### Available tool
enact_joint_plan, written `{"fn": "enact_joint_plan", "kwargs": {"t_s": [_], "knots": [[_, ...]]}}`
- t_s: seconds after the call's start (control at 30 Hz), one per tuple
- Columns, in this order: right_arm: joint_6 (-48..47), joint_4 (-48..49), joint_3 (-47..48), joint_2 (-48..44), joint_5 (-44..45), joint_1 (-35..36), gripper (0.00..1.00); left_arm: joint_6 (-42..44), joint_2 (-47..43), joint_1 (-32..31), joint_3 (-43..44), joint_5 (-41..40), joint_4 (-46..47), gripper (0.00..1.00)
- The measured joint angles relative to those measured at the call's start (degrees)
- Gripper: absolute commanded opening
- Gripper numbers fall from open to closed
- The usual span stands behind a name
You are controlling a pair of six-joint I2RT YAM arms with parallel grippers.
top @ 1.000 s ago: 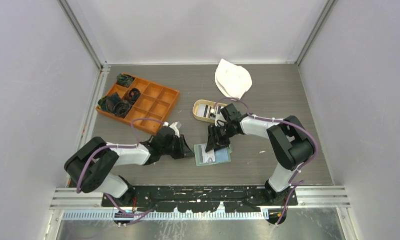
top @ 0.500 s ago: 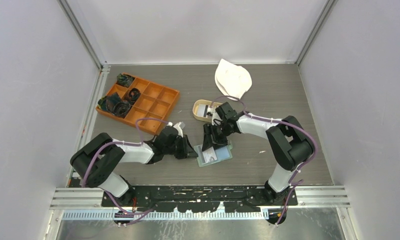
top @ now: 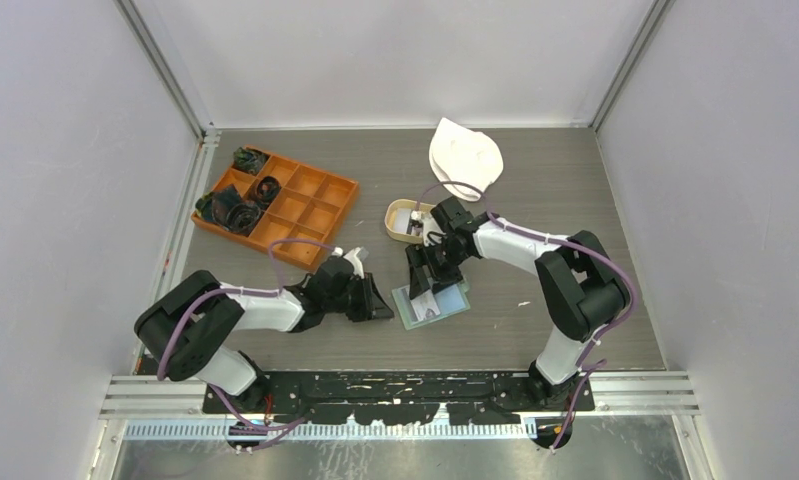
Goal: Put the credit cards into the card holder
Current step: Insert the credit card into the card holder.
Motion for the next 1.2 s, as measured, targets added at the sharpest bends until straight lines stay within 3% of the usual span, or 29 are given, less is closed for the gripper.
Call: {"fn": "enact_joint_plan", "kwargs": {"t_s": [0.1, 0.3, 0.4, 0.77, 1.2], "knots": [[-1.38, -1.09, 0.55, -0.07, 0.24, -1.33, 0.68, -0.02, -0.17, 0.00, -0.17, 0.00, 0.02, 0.17], [-3.65, -2.97, 0.87, -0.42, 1.79, -3.43, 0.19, -0.07, -0.20, -0.02, -0.22, 0.02, 0.11, 0.17], [-4.46, -3.91, 1.14, -0.42, 2.97, -3.93, 0.07, -0.13, -0.20, -0.04, -0.22, 0.00, 0.11, 0.17], [-5.86, -6.45, 2.40, 3.45, 4.44, -3.89, 0.03, -0.35, 0.96, -1.49, 0.66, -0.04, 0.52, 0.17], [-5.97, -6.86, 2.78, 4.59, -0.42, -2.12, 0.03, -1.40, 6.34, -2.16, 3.63, 1.84, 4.42, 0.16]]}}
